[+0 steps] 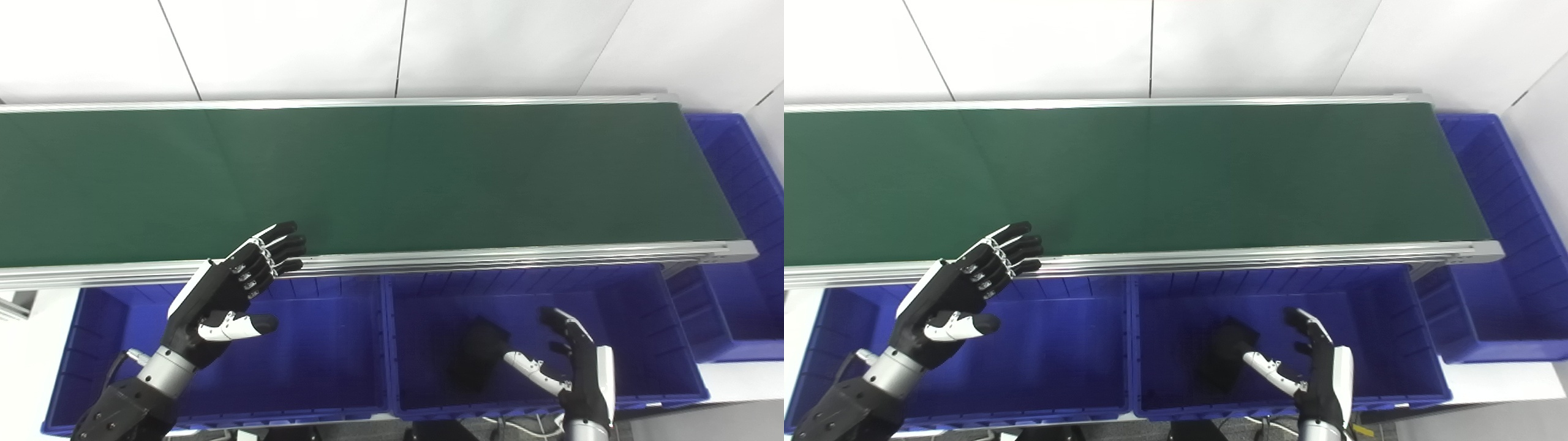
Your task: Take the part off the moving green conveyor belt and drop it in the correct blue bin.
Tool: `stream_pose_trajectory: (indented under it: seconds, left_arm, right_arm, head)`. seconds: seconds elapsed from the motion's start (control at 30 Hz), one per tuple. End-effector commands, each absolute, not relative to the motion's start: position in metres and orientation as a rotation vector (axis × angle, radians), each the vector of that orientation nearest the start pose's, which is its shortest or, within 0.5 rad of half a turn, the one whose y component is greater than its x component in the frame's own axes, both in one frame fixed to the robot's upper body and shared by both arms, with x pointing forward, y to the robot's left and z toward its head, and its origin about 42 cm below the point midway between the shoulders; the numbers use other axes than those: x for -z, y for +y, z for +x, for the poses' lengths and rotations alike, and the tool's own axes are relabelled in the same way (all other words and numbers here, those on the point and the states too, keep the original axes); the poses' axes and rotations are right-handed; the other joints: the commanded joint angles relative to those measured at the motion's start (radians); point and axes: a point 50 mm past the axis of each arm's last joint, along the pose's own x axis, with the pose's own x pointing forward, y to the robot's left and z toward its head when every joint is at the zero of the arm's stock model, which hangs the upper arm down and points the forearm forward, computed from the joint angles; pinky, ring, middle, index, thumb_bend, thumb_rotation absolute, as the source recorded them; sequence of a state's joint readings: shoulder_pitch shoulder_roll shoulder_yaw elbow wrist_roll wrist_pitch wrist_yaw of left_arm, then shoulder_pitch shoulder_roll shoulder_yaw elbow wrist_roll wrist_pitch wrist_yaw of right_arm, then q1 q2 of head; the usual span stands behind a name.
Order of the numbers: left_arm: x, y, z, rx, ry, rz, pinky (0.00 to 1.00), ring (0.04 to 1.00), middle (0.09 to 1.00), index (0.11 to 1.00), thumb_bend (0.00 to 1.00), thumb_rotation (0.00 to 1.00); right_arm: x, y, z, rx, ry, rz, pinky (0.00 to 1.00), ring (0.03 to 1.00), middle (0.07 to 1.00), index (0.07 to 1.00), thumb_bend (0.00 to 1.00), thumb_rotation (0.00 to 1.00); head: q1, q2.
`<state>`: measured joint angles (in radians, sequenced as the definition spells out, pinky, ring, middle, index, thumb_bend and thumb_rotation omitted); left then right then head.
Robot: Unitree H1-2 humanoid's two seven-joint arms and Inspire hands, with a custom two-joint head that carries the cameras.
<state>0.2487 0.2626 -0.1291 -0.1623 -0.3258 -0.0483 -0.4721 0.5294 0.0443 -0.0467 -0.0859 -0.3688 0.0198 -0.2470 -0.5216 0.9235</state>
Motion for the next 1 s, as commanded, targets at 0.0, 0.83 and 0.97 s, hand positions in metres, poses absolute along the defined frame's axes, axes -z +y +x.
stream_pose_trajectory:
  seconds: [0.0,0.83,0.97]
  left_arm:
    - [-0.097,0.242,0.193,0.574,0.004,-0.109,0.85,0.868,0.86,0.884,1.0,0.38]
    - [-0.088,0.229,0.189,0.578,-0.003,-0.089,0.85,0.873,0.863,0.888,0.99,0.38]
    - [-0.086,0.225,0.186,0.576,-0.004,-0.083,0.85,0.869,0.86,0.892,0.99,0.39]
  right_arm:
    - [-0.033,-0.249,0.087,0.356,0.412,-0.409,0.83,0.935,0.963,1.0,0.69,0.28]
    - [-0.168,-0.175,0.132,0.105,-0.076,-0.366,0.73,0.807,0.822,0.843,0.68,0.23]
    - [-0.17,-0.154,0.148,-0.017,-0.106,-0.331,0.74,0.812,0.814,0.838,0.69,0.24]
  head:
    - [0.004,-0.002]
    - [0.113,-0.06]
    - [0.156,-0.071]
